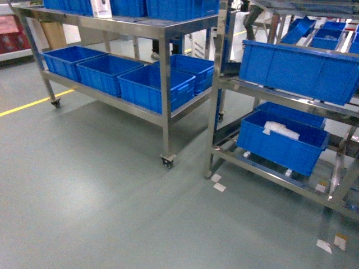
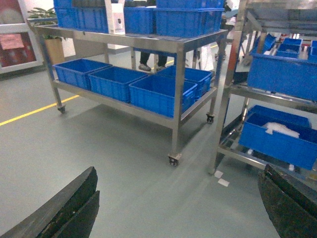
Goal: Pick red block from blue box to shelf
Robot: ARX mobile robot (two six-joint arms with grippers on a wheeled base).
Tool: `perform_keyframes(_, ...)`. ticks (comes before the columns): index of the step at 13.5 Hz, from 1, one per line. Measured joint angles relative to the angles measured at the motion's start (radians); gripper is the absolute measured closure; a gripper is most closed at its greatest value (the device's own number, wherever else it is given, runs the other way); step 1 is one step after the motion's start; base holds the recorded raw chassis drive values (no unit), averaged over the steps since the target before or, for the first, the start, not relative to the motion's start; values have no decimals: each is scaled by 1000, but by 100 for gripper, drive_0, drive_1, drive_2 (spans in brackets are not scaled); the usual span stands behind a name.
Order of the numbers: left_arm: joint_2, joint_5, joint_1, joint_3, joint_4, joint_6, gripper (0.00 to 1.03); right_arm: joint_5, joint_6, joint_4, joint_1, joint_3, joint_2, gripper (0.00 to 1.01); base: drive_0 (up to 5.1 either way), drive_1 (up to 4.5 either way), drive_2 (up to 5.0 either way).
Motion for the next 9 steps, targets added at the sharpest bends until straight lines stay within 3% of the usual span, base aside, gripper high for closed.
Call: perform_keyframes(9, 0, 0, 0, 0, 0, 0, 5, 0, 0, 0, 0, 0, 0, 72, -161, -161, -161)
